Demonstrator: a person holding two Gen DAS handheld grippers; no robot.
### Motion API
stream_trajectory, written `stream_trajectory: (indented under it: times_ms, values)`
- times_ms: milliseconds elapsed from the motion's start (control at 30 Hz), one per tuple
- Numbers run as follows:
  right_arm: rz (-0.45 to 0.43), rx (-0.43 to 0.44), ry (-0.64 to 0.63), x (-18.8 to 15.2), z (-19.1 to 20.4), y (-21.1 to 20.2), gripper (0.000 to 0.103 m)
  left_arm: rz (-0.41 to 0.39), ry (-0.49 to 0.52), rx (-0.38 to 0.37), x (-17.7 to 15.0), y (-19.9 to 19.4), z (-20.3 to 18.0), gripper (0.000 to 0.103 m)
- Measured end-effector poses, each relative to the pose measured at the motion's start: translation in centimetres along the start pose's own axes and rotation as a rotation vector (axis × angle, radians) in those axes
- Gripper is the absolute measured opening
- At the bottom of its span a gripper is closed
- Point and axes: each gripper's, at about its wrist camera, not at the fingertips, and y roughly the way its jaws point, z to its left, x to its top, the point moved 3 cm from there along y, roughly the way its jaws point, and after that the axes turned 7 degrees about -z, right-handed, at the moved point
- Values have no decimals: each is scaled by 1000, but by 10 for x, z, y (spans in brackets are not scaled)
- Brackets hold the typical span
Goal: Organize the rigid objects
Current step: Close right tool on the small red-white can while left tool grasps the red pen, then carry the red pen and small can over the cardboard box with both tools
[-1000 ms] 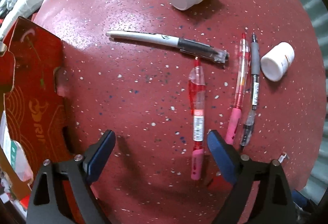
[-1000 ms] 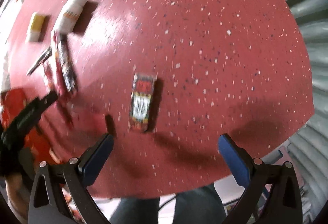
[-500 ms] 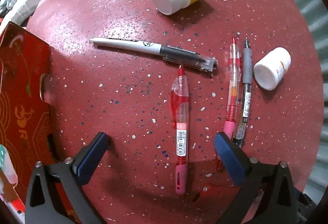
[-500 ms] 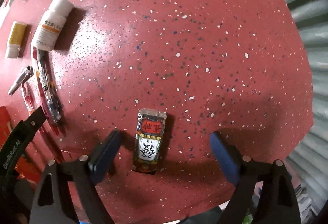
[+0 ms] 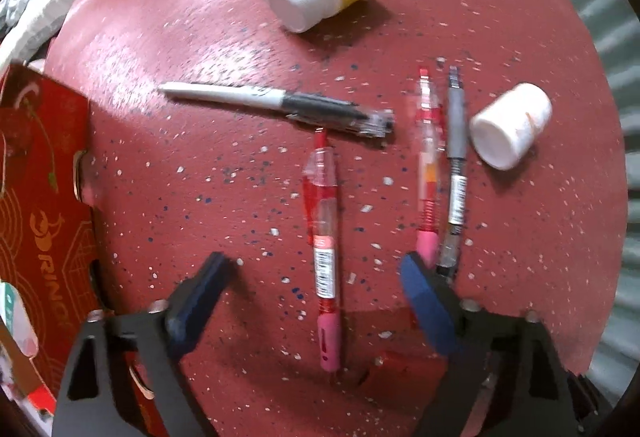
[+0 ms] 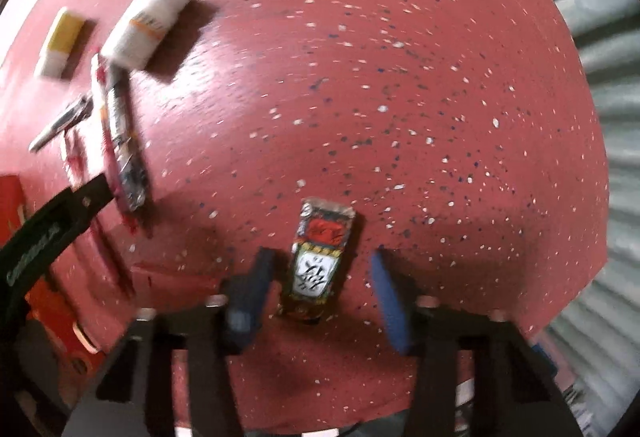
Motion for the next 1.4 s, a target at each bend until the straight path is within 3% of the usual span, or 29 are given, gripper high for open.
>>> stream_trajectory:
  times_ms: [33,67,100,167,267,500,767,867,1033,1233,1400]
  values:
    - [3,5,-14,-2,2,-1,26,0,24,0,2,-2,-6,68]
    - [6,7,-22,-3,3,-1,25,-2,40,-5,2,-5,-9,54]
    - [10,17,-29,-5,4,-1,25,1,52,-5,2,-7,-11,49]
    - [18,32,-35,-9,3,-2,25,12,65,-13,2,-9,-10,11]
    - [25,54,-16,-14,-7,-5,25,56,39,-65,-1,-11,-1,10]
    - [38,156,30,-26,-29,-22,25,55,57,-130,-20,-44,4,10]
    - [25,207,82,-36,-52,-54,25,52,85,-191,-43,-69,7,10]
    - [21,257,100,-37,-55,-68,25,30,103,-235,-39,-90,12,11]
    - [-6,270,87,-30,-59,-80,25,-16,121,-280,-39,-123,25,11]
    - [-33,274,37,-30,-43,-94,25,-48,142,-258,-42,-143,51,11]
    - [-57,274,-36,-28,-17,-105,25,-96,72,-257,-53,-158,75,11]
